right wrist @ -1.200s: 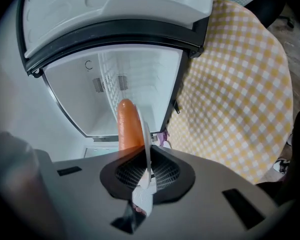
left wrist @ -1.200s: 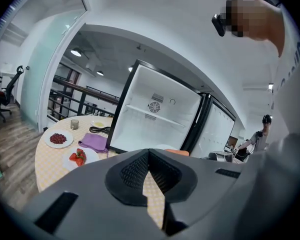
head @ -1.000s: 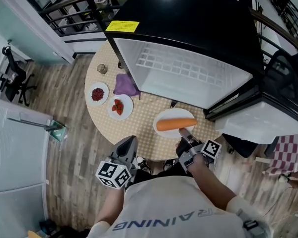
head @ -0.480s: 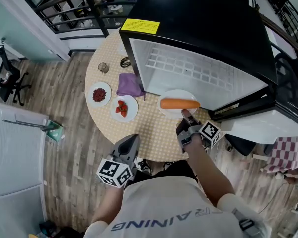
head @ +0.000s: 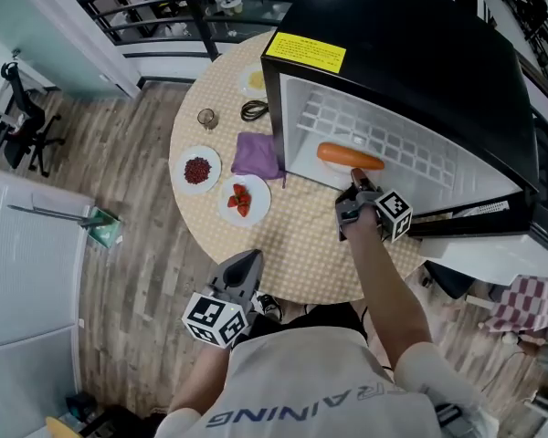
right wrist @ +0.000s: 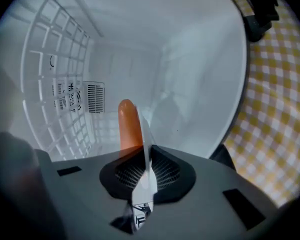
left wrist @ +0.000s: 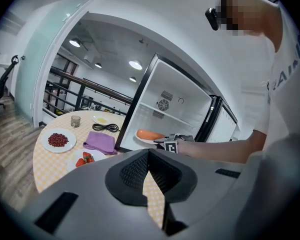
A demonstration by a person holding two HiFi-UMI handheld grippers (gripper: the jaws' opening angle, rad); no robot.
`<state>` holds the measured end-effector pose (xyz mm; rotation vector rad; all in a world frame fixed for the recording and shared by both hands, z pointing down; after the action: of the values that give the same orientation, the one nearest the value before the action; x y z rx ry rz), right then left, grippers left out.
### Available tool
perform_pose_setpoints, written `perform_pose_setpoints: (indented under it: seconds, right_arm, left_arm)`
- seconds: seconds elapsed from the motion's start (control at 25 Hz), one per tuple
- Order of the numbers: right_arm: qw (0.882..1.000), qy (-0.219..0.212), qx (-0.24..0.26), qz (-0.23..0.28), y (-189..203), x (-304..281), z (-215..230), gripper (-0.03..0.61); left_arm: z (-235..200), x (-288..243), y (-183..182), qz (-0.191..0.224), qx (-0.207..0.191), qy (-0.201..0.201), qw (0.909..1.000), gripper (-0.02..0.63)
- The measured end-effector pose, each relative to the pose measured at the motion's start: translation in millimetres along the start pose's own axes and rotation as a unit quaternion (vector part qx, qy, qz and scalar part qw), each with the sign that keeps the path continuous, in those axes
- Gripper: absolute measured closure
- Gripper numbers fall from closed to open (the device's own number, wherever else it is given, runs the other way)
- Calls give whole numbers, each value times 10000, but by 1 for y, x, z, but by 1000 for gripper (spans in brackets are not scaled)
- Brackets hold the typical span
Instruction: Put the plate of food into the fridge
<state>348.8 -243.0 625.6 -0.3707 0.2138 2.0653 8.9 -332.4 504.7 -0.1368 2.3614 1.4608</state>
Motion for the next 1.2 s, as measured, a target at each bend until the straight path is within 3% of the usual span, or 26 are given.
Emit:
perform_pose_setpoints:
  seconds: [0.36,0.68,0.88,1.0,1.2]
  right_arm:
    - [9989,271,15,395,-27,-41,-3,532]
    - [9991,213,236,269,-30,-52,-7,532]
    - [9961,230,849,-40,-31,-54,-14,515]
    - [9931,304,1068,-377,-29,-52,-18,462]
    - [9795,492,1729,-907,-26,-50,-21,420]
  left_arm:
    - [-8,-5,-2,-26,209,-73,9998,604]
    - [-13,-11,-4,16,397,-55,9992,604]
    - [-13,-13,-5,48,514,-23,9987,604]
    - [-12,-14,-5,40,499,-1,9987,604]
    - [-12,-13,-2,26,505,-2,9987,604]
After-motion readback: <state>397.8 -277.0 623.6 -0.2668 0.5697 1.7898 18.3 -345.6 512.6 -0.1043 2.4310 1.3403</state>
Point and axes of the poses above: the fingertips, and each gripper's own axes: x backward along the fingers, z to its right, y out of its underside, the point moved 7 cm from there along x, backward along the fingers, and after that the axes turned 1 degree about -y, right-handed, at the moved point
